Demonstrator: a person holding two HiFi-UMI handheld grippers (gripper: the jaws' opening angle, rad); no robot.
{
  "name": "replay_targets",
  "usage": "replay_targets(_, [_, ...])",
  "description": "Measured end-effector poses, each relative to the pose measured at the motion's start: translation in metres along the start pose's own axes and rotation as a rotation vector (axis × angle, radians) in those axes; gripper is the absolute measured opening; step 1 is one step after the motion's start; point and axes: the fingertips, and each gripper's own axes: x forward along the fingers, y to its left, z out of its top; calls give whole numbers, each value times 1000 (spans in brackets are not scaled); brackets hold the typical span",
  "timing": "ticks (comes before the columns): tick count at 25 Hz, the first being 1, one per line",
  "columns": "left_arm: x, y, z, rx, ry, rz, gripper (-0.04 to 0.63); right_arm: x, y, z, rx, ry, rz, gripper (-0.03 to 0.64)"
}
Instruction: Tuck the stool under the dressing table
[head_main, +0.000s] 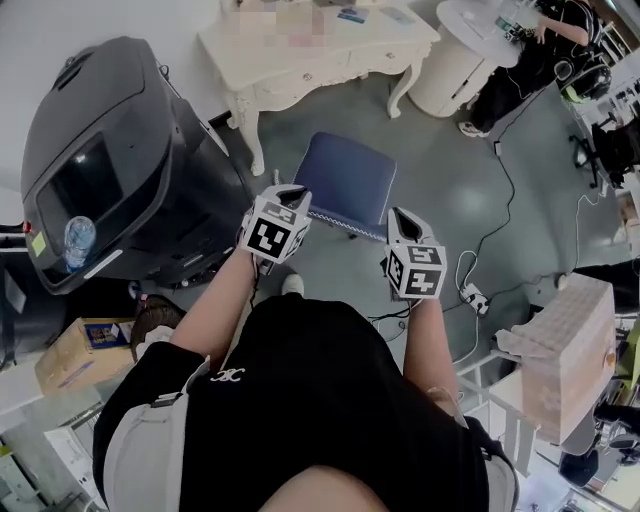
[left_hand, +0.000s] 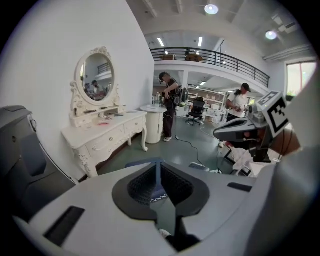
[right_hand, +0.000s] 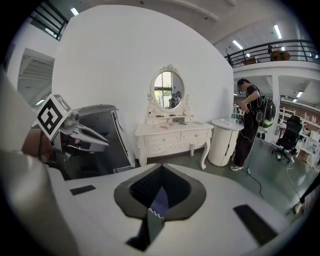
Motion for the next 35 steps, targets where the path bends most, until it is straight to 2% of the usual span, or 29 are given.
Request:
replay_targets(3, [5, 13, -15, 19, 60, -76, 53, 15, 8, -14, -10, 65, 37, 9])
replay_targets(6, [12, 21, -30, 78, 111, -142, 117, 26, 16, -32, -57, 134, 72, 32])
replay_targets(8, [15, 22, -38, 140, 136, -194, 169, 31, 19, -46, -82, 173, 92, 73])
replay_targets(12, [22, 17, -60, 273, 183, -307, 218, 30, 20, -72, -90, 219, 113, 191])
replay_targets(15, [30, 14, -76, 339, 237, -336, 232, 28, 20, -93, -52, 260, 145, 240])
replay_targets(18, [42, 12, -86, 374, 272, -334, 233, 35, 14, -115, -86, 323, 120, 245])
replay_targets(24, [66, 9, -111, 416, 362, -353, 233, 54, 7, -142, -119, 414, 108, 245])
replay_targets(28, [80, 14, -115, 430, 378, -312, 233, 65, 2, -149, -124, 424, 95, 244])
replay_targets(31, [86, 14, -117, 401, 382, -304, 232, 72, -1, -156, -150, 454, 70, 244])
replay_targets(35, [89, 15, -118, 310, 376, -328, 230, 77, -4, -156, -91, 473, 53, 241])
